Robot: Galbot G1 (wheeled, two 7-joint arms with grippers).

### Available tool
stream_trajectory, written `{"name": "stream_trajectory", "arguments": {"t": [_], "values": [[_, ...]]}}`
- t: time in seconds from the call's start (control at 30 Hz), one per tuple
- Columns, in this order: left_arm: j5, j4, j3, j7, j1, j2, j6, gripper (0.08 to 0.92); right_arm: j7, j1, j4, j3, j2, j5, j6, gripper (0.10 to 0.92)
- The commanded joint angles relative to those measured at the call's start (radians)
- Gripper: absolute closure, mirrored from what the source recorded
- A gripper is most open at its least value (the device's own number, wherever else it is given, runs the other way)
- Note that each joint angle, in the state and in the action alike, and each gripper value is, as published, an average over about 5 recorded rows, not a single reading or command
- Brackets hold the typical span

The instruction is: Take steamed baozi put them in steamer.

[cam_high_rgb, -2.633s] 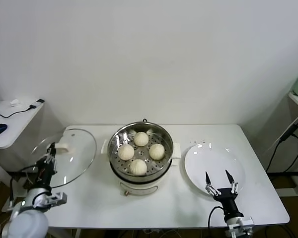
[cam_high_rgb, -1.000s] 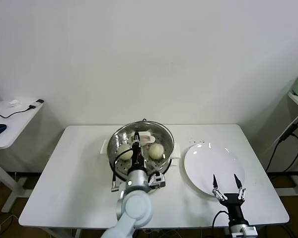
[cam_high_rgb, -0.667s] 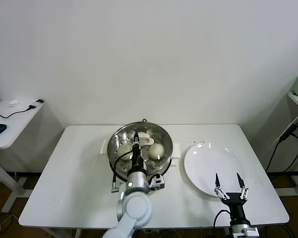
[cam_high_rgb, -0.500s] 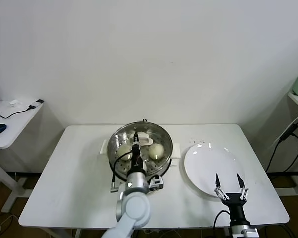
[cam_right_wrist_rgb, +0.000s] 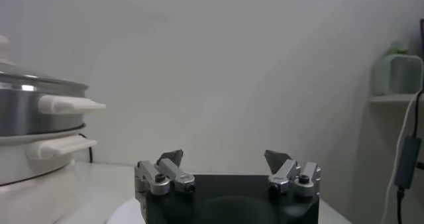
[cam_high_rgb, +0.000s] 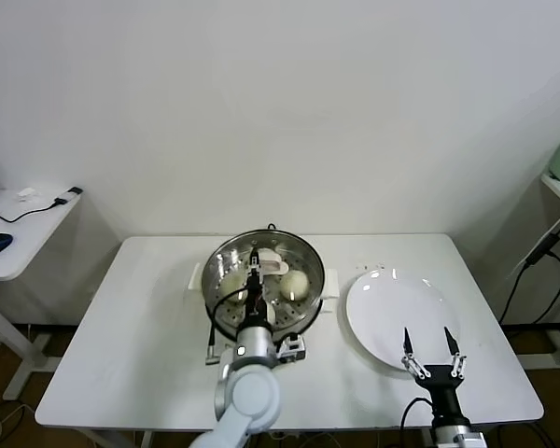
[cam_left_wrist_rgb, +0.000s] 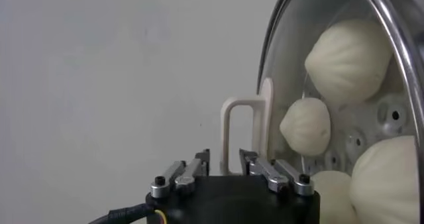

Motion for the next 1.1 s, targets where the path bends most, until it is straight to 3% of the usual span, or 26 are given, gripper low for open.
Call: {"name": "stream_trajectory", "arguments": {"t": [0.03, 0.33, 0.5, 0.6, 0.83, 0.97, 1.1], "values": [[-0.009, -0.007, -0.001, -0.002, -0.004, -0.002, -0.005, 0.585, -0.006, -0.003, 0.014, 0.002, -0.006, 0.002, -0.013, 0.203], [-0.115, -0.168, -0.002, 0.015, 0.057, 0.069, -0.028, 0.325, 0.016, -0.003, 0.013, -0.025, -0.015, 0.026, -0.025, 0.203], [-0.354, -0.271, -0.038, -0.114, 0.1, 0.1, -0.147, 0.202, 0.032, -0.008, 0.019, -0.054, -0.055, 0.041, -0.007, 0.203], [-0.565, -0.321, -0.11, -0.187, 0.135, 0.116, -0.244, 0.18, 0.031, -0.009, 0.021, -0.056, -0.061, 0.042, -0.011, 0.203], [-1.188, -0.382, -0.462, -0.318, 0.243, 0.126, -0.43, 0.177, 0.024, 0.005, 0.003, -0.062, -0.065, 0.081, -0.017, 0.203], [-1.573, -0.339, -0.692, -0.298, 0.318, 0.13, -0.549, 0.177, 0.026, 0.014, -0.011, -0.072, -0.07, 0.109, -0.028, 0.203], [-1.836, -0.167, -0.851, -0.249, 0.374, 0.195, -0.733, 0.177, 0.03, 0.022, -0.025, -0.076, -0.07, 0.133, -0.047, 0.203]]}}
